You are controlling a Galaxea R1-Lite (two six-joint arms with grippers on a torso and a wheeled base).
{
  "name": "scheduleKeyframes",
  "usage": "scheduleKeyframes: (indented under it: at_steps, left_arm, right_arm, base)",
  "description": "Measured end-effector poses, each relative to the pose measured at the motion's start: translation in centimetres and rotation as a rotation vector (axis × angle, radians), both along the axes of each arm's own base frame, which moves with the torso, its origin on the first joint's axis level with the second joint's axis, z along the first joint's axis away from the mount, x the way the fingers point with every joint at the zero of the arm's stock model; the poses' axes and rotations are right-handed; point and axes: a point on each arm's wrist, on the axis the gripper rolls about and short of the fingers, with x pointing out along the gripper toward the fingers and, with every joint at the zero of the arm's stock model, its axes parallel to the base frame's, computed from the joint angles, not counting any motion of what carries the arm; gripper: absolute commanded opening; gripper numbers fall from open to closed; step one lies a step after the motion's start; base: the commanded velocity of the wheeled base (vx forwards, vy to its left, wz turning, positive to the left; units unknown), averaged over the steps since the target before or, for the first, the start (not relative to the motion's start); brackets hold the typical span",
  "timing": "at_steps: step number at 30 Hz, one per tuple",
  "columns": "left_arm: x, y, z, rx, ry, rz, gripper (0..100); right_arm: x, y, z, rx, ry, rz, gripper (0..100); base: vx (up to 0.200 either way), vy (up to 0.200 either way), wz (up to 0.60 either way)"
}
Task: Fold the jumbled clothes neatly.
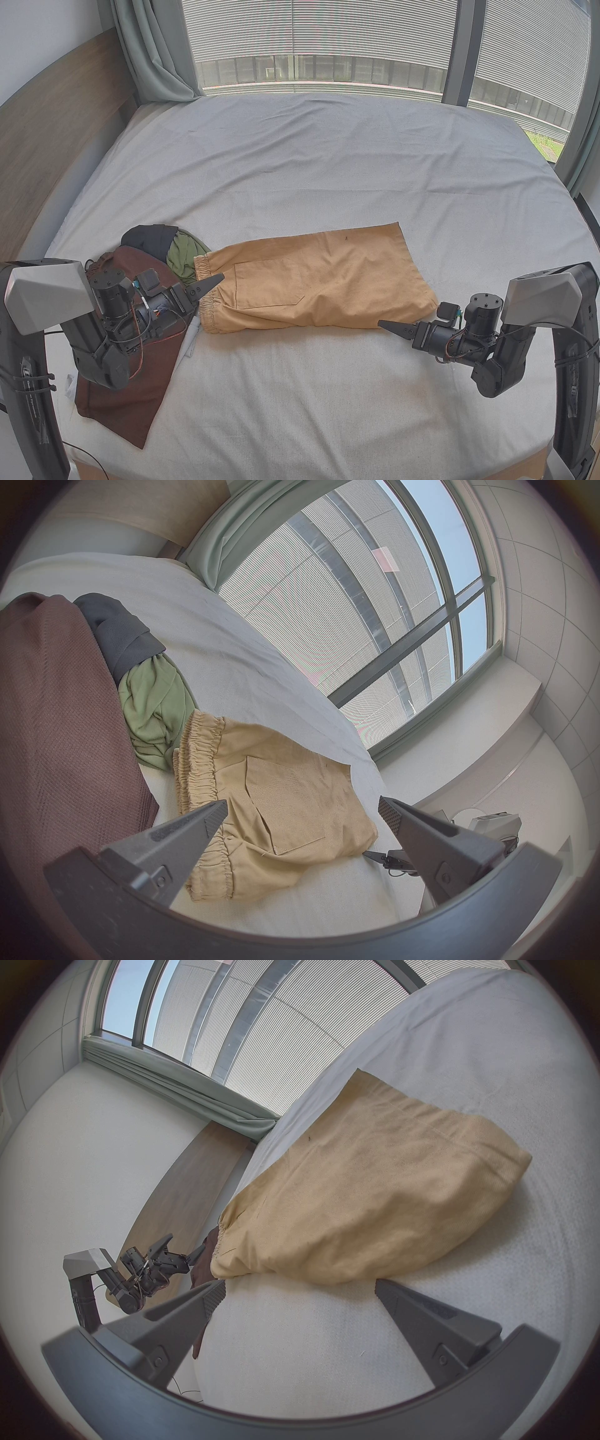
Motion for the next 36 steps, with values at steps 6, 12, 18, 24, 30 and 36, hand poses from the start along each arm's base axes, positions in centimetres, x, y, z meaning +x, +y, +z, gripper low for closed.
scheduleKeyframes:
  at_steps: [6,12,18,24,30,36]
  left_arm:
    - [0.0,0.0,0.0,0.000,0.000,0.002,100]
    - [0.0,0.0,0.0,0.000,0.000,0.002,100]
    - [0.0,0.1,0.0,0.000,-0.001,0.003,100]
    - [0.0,0.1,0.0,0.000,-0.001,0.003,100]
    - [0.0,0.0,0.1,0.001,-0.002,0.002,100]
    - [0.0,0.0,0.1,0.000,-0.002,0.002,100]
  right_arm:
    - [0.3,0.4,-0.8,-0.005,0.009,-0.003,100]
    - [1.3,1.3,-1.7,-0.013,-0.013,-0.036,100]
    - [2.4,2.7,-2.5,-0.006,-0.039,-0.057,100]
    - [3.6,3.9,-3.0,0.017,-0.058,-0.096,100]
    - [4.2,4.6,-3.2,0.061,-0.040,-0.107,100]
    - [4.6,4.8,-3.1,0.069,-0.054,-0.115,100]
  base:
    - [0.000,0.000,0.00]
    - [0.000,0.000,0.00]
    - [0.000,0.000,0.00]
    - [0.000,0.000,0.00]
    - [0.000,0.000,0.00]
    - [0.000,0.000,0.00]
